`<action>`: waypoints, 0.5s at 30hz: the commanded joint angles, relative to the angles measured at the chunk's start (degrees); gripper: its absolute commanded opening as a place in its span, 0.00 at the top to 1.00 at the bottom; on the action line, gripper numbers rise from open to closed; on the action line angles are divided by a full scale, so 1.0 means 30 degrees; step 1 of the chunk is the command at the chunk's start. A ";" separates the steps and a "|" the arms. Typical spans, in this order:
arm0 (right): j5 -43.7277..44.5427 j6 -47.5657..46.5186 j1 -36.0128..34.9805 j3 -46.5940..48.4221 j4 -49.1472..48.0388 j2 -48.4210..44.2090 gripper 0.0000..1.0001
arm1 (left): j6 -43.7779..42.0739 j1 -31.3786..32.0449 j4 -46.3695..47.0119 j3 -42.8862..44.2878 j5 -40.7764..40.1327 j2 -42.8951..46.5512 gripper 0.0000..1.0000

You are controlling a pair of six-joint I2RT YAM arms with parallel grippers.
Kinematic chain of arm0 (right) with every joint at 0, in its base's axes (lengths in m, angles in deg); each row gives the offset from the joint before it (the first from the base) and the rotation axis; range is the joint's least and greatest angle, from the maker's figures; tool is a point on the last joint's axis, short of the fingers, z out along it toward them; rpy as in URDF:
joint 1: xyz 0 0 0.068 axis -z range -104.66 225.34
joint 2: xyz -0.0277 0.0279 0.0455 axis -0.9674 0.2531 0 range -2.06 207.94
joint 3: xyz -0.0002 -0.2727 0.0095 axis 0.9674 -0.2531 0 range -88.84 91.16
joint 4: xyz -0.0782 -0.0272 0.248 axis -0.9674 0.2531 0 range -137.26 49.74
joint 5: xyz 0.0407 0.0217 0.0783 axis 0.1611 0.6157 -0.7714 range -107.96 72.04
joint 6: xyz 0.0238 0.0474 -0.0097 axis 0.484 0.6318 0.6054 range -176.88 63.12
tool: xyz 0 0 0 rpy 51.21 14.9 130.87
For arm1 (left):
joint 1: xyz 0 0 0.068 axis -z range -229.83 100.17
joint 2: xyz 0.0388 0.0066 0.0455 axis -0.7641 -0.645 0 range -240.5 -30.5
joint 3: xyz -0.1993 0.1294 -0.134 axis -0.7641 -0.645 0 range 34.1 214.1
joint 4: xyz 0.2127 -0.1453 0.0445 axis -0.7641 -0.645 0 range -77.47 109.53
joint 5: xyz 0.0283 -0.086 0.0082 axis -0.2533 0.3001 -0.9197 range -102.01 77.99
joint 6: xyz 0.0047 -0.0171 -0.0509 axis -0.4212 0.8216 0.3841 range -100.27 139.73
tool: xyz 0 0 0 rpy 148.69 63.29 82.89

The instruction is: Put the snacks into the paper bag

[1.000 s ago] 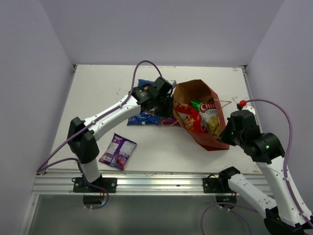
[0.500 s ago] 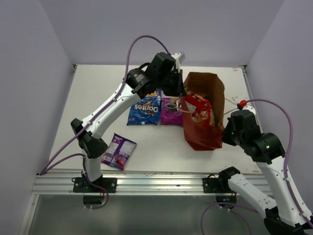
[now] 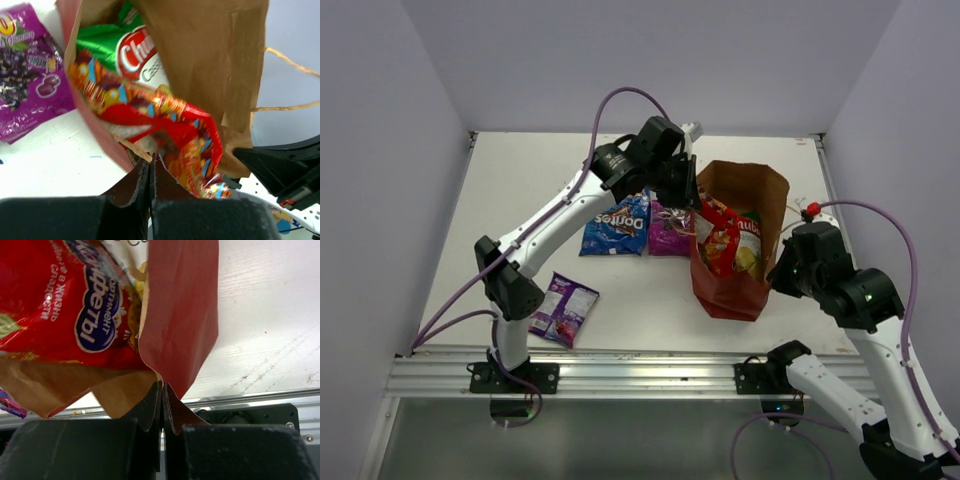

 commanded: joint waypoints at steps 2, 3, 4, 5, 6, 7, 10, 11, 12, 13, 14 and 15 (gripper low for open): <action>-0.0222 -0.0247 -0.0007 -0.0457 -0.0141 -0.0174 1.00 | -0.0227 0.0196 0.0614 -0.0668 0.0834 0.0760 1.00; -0.0193 -0.0247 -0.0007 -0.0486 -0.0140 -0.0174 1.00 | -0.0257 0.0225 0.0585 -0.0846 0.0719 0.0848 1.00; -0.0251 -0.0276 -0.0007 -0.0573 -0.0198 -0.0145 1.00 | -0.0286 0.0255 0.0613 -0.0964 0.0631 0.0907 0.98; -0.0309 -0.0276 -0.0007 -0.0632 -0.0228 -0.0116 1.00 | -0.0374 0.0284 0.0614 -0.1023 0.0514 0.1053 0.93; -0.0397 -0.0276 -0.0007 -0.0777 -0.0286 -0.0116 1.00 | -0.0432 0.0284 0.0643 -0.1024 0.0426 0.1141 0.87; -0.0485 -0.0276 -0.0007 -0.0808 -0.0258 -0.0116 1.00 | -0.0433 0.0313 0.0759 -0.0995 0.0367 0.1229 0.75; -0.0253 -0.0276 -0.0007 -0.0750 -0.0287 -0.0233 1.00 | -0.0491 0.0285 0.0994 -0.0878 0.0016 0.1523 0.64; -0.0106 -0.0218 -0.0007 -0.0691 -0.0171 -0.0349 1.00 | -0.0579 0.0284 0.0994 -0.0790 -0.0014 0.1523 0.64; 0.0011 -0.0189 -0.0007 -0.0575 -0.0141 -0.0408 1.00 | -0.0609 0.0284 0.0994 -0.0760 -0.0014 0.1494 0.63; 0.0128 -0.0189 -0.0007 -0.0545 -0.0140 -0.0467 1.00 | -0.0609 0.0284 0.0994 -0.0731 -0.0014 0.1494 0.64; 0.0188 -0.0160 -0.0007 -0.0544 -0.0111 -0.0612 1.00 | -0.0580 0.0284 0.0994 -0.0760 -0.0014 0.1465 0.64; 0.0217 -0.0130 -0.0007 -0.0544 -0.0082 -0.0672 1.00 | -0.0609 0.0313 0.1023 -0.0731 -0.0014 0.1435 0.64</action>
